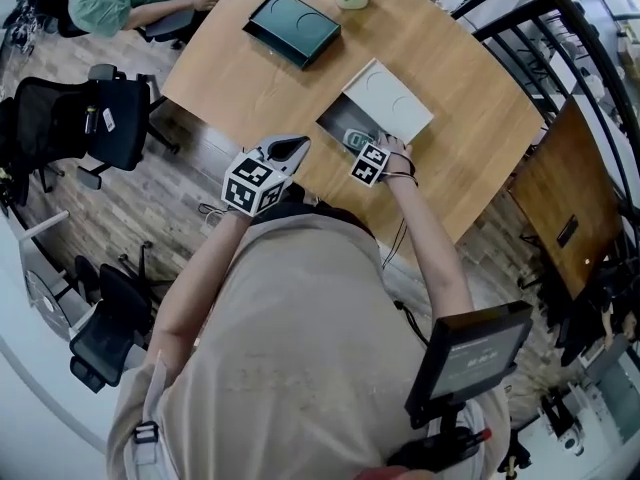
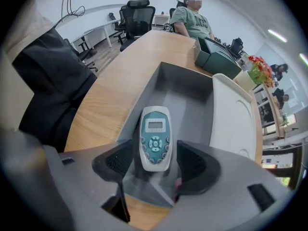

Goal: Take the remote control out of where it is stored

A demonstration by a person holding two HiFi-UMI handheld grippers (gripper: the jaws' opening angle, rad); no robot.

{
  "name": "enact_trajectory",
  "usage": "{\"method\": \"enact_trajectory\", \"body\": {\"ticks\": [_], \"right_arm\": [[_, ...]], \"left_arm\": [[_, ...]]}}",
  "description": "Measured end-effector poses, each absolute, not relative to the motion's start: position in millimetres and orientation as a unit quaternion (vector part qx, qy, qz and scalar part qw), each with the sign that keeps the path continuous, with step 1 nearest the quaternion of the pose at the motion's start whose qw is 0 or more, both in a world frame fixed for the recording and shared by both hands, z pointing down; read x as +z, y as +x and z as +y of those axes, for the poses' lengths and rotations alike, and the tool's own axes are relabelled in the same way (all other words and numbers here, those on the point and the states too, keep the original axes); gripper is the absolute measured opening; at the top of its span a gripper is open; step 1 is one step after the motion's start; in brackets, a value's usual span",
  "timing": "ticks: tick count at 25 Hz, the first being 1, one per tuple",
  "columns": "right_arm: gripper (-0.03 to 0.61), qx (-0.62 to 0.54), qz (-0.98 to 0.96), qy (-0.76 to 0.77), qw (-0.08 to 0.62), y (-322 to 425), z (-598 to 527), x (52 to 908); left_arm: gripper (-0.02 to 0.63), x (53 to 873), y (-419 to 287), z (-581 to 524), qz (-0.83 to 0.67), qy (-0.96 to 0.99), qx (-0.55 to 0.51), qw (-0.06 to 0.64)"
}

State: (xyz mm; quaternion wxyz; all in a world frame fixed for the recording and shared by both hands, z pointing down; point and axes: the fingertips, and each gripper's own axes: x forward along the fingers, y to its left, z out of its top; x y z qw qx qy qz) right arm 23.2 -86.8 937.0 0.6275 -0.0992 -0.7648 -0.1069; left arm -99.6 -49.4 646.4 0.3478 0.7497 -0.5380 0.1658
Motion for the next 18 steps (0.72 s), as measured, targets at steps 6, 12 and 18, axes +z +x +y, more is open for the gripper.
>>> {"method": "enact_trajectory", "body": {"ticks": [6, 12, 18], "right_arm": [[0.268, -0.096, -0.759, -0.090, 0.637, 18, -90, 947], [0.268, -0.079, -0.755, -0.078, 0.646, 18, -93, 956], [0.268, -0.071, -0.764, -0.064, 0.638, 16, -94, 958]], "left_arm": [[0.005, 649, -107, -46, -0.535, 0.747, 0.175, 0.354], [0.005, 649, -107, -48, -0.529, 0.750, 0.180, 0.354], [0.005, 647, -109, -46, -0.528, 0.750, 0.182, 0.354]]}}
